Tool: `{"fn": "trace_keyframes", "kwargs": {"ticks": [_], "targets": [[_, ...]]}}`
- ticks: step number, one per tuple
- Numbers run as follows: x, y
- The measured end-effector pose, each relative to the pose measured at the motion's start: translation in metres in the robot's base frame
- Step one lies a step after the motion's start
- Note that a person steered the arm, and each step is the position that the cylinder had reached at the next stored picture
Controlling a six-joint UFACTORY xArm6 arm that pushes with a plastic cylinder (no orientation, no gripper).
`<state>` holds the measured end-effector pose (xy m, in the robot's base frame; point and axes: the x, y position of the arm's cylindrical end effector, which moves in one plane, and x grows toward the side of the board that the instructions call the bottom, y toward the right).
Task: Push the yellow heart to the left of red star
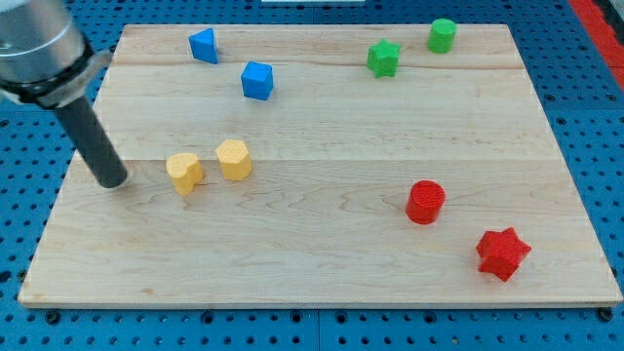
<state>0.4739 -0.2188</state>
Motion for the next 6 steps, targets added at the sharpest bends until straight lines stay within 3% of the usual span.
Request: {"fn": "trace_keyframes", "kwargs": {"ticks": [5,6], "targets": [[-0.034,0.100],[0.006,0.087]]}}
